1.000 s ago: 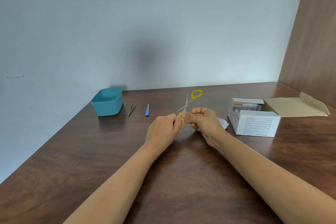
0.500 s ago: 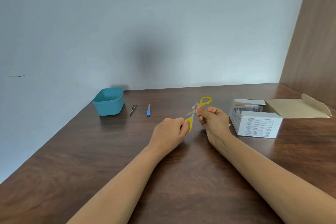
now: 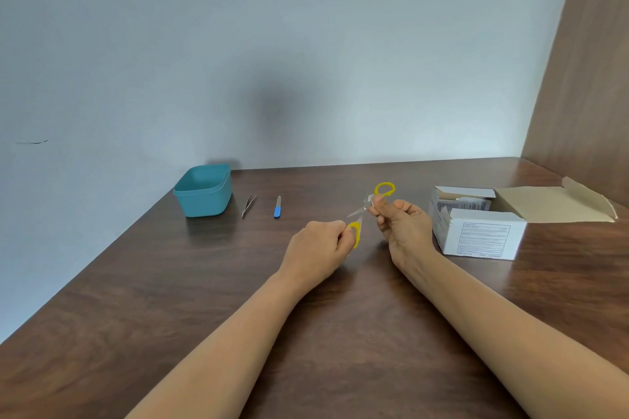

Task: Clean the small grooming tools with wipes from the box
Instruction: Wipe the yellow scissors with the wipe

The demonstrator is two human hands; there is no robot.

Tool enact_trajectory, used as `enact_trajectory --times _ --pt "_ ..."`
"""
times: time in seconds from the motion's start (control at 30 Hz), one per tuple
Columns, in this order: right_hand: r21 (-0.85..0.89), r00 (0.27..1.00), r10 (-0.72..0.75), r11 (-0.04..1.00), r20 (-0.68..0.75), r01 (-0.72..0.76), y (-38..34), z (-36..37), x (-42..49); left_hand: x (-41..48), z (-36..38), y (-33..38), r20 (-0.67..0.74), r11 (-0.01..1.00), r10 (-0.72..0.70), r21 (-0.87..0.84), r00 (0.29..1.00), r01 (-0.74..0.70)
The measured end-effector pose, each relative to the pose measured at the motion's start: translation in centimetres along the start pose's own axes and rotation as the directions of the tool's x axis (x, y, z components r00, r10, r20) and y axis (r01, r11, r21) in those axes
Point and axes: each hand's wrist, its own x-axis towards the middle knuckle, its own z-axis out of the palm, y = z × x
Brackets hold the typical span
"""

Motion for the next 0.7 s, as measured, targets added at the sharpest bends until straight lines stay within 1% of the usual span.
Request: enact_trajectory --times 0.13,0.2,0.3,0.37,0.57,0.7 --pt "0.072 0.997 -0.049 0.996 -0.054 0.053 -0.55 -0.38 0.76 -0.09 -0.04 -0.04 0.012 1.0 -0.003 0.015 1.0 0.002" --pt "0.056 0.999 -0.03 0.998 -0.029 0.031 -0.69 -0.44 0.71 -0.17 -0.1 -0.17 0.014 1.0 0.003 0.024 1.0 -0.004" --pt "-0.03 0.999 0.01 1.0 0.052 -0.009 -0.29 -0.15 0.24 -0.15 -0.22 -0.25 0.011 0.999 0.009 0.043 1.0 -0.009" --pt "-0.057 0.997 0.016 0.998 0.075 -0.011 -0.06 0.05 0.03 -0.09 -0.27 -0.2 0.01 0.999 0.01 0.051 1.0 -0.011" --pt "0.026 0.998 -0.058 0.998 -0.01 0.059 -0.26 -0.05 0.34 0.01 -0.35 -0.24 0.036 0.999 0.023 0.032 0.999 -0.024" --pt "0.049 0.998 -0.069 0.996 -0.002 0.069 -0.2 0.01 0.45 0.16 -0.65 -0.76 0.068 0.997 0.059 -0.052 0.996 -0.056"
